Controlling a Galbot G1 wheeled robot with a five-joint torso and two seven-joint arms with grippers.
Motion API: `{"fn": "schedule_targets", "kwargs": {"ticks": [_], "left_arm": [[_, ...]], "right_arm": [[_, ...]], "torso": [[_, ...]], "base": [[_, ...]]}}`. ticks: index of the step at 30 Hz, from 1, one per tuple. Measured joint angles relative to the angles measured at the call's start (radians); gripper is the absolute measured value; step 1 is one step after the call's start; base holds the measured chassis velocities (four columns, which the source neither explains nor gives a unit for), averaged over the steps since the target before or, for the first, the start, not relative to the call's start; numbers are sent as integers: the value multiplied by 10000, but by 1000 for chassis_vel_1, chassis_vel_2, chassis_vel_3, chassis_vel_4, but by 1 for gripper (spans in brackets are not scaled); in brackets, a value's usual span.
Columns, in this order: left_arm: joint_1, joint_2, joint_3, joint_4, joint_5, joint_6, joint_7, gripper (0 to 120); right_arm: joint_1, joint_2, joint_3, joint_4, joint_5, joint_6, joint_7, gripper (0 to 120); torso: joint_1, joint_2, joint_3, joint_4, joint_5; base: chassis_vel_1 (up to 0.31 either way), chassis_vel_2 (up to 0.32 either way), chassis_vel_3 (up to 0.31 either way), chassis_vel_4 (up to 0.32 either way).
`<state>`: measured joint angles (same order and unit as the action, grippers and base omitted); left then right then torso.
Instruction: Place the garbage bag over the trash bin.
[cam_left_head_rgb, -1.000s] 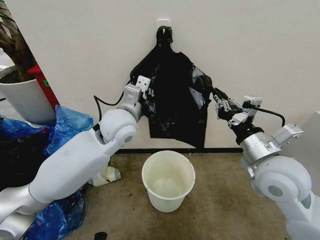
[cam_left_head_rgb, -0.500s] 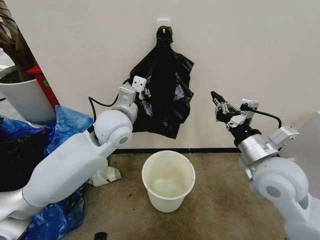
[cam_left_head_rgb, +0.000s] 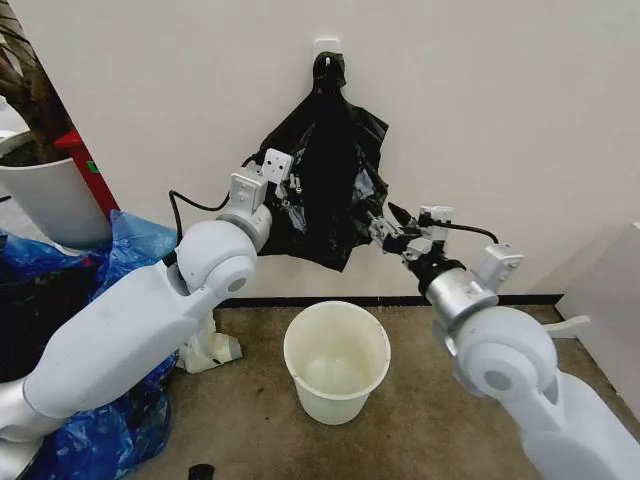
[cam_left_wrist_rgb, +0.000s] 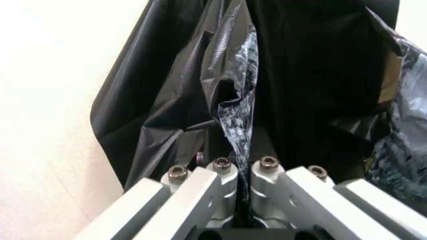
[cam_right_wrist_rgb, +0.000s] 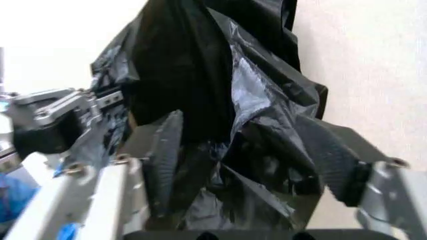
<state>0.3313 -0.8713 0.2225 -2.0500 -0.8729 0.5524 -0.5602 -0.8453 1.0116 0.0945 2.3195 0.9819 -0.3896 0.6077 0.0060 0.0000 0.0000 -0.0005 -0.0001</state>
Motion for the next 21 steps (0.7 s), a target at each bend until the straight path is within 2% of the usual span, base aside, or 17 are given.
{"fn": "schedule_targets", "kwargs": {"ticks": [3, 5, 9, 14, 21], "left_arm": [[-2, 118, 13, -55, -20, -72, 72, 0], [37, 237, -19, -130, -40, -104, 127, 0], [162, 353, -138, -272, -72, -160, 175, 0], [354, 455, -336, -440, -78, -182, 270, 0], [788, 630, -807, -607, -48, -241, 498, 0]], "right_arm": [[527, 354, -392, -337, -83, -221, 706, 75], [924, 686, -664, -750, -267, -351, 1267, 84], [1271, 1075, -1047, -1569, -1121, -463, 1555, 98], [1327, 1259, -1207, -2240, -1891, -438, 1593, 100], [1487, 1471, -1257, -2788, -1622, -249, 1613, 98]], "torso": [[0, 0, 0, 2, -1], [0, 0, 0, 4, -1], [0, 0, 0, 3, -1], [0, 0, 0, 1, 0], [0, 0, 0, 2, -2]], "base": [[0, 0, 0, 0], [0, 0, 0, 0], [0, 0, 0, 0], [0, 0, 0, 0], [0, 0, 0, 0]]}}
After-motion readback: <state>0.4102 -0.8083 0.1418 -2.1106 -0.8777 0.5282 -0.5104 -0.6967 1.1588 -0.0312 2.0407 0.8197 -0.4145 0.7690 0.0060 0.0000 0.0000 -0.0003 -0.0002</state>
